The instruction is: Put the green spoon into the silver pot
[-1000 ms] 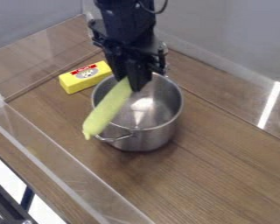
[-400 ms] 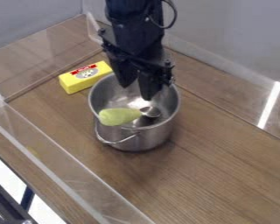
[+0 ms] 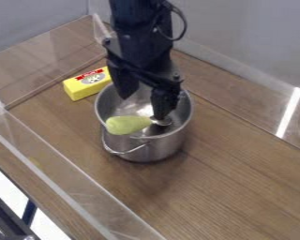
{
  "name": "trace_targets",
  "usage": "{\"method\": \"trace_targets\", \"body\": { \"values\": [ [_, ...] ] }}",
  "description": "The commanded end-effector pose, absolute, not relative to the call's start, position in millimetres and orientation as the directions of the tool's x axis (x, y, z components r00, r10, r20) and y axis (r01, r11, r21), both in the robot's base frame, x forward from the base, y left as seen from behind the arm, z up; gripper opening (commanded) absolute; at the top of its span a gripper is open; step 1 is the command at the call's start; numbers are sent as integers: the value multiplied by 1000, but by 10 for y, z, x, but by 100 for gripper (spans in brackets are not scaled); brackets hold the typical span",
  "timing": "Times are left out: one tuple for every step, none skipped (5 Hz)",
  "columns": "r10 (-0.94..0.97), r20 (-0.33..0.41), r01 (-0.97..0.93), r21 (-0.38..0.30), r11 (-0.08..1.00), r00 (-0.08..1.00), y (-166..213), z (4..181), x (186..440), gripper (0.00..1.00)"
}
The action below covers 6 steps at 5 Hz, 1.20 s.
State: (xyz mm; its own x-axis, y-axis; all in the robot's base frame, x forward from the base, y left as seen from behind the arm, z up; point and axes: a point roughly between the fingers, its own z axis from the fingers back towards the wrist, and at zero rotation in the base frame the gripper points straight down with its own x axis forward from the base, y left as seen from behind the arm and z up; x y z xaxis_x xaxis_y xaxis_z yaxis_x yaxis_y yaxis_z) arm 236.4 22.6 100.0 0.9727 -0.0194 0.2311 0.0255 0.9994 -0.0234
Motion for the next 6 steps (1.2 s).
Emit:
{"method": "trace_targets", "body": {
  "values": [
    [-25, 250, 29, -12, 1000, 968, 226, 1010, 2368, 100],
    [-23, 245, 26, -9, 1000, 969, 221, 973, 2348, 100],
    [-19, 242, 22, -9, 1000, 970, 212, 964, 2332, 100],
    [-16, 239, 19, -9, 1000, 971, 199, 956, 2322, 100],
    [-12, 237, 14, -8, 1000, 971, 195, 950, 2316, 100],
    [-9, 232, 10, -4, 1000, 973, 198, 934, 2313, 100]
  ]
}}
